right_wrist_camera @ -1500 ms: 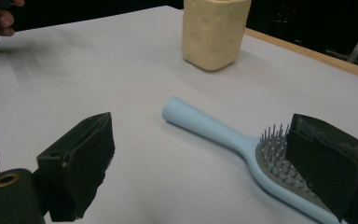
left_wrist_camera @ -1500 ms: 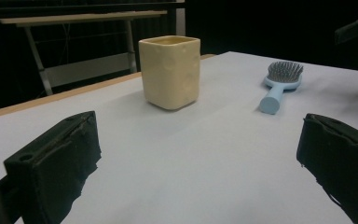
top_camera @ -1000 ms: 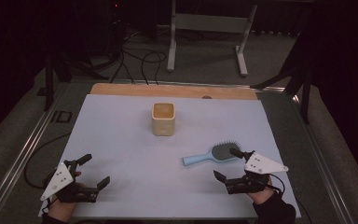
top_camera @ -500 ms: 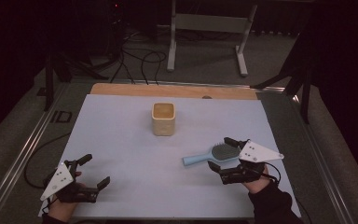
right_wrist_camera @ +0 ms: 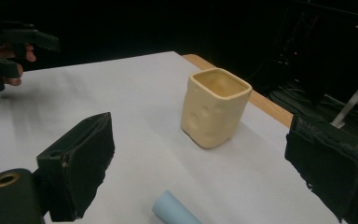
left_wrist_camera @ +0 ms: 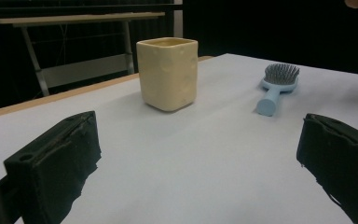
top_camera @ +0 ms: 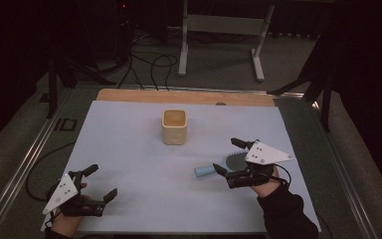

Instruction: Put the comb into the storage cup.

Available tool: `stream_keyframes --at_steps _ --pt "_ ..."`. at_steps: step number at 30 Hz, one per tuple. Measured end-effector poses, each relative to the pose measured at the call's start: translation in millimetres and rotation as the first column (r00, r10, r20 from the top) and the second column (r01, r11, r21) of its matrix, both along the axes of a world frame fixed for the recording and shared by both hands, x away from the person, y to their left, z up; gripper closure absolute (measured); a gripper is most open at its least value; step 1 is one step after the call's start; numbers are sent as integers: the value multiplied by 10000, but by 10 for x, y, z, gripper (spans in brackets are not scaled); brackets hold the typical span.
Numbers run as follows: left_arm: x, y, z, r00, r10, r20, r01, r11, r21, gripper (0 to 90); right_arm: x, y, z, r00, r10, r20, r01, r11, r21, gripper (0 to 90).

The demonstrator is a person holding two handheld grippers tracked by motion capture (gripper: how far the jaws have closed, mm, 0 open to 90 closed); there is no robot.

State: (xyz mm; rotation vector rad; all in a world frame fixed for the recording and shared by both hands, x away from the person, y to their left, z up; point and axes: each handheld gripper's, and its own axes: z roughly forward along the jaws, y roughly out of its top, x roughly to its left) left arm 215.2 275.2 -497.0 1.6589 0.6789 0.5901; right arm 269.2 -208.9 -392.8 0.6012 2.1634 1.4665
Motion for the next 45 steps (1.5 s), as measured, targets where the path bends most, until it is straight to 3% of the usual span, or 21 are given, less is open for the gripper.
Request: stream_keyframes --at_steps 17,30,38,45 --pt "4 -5 2 10000 -96 9 96 9999 -33 0 253 307 -77 9996 -1 -285 -4 9998 -183 80" --pt "1 -4 4 9999 -124 28 124 9999 -59 0 432 496 -289 9970 28 -772 -66 9988 -484 132" --pt "2 -5 1 9999 -162 42 162 9999 -59 0 557 570 -487 9916 -153 -1284 50 9968 -801 292" --pt "3 -3 -2 9998 -178 12 178 9998 -88 0 624 627 -659 9857 -729 -1519 561 9921 -1124 459"
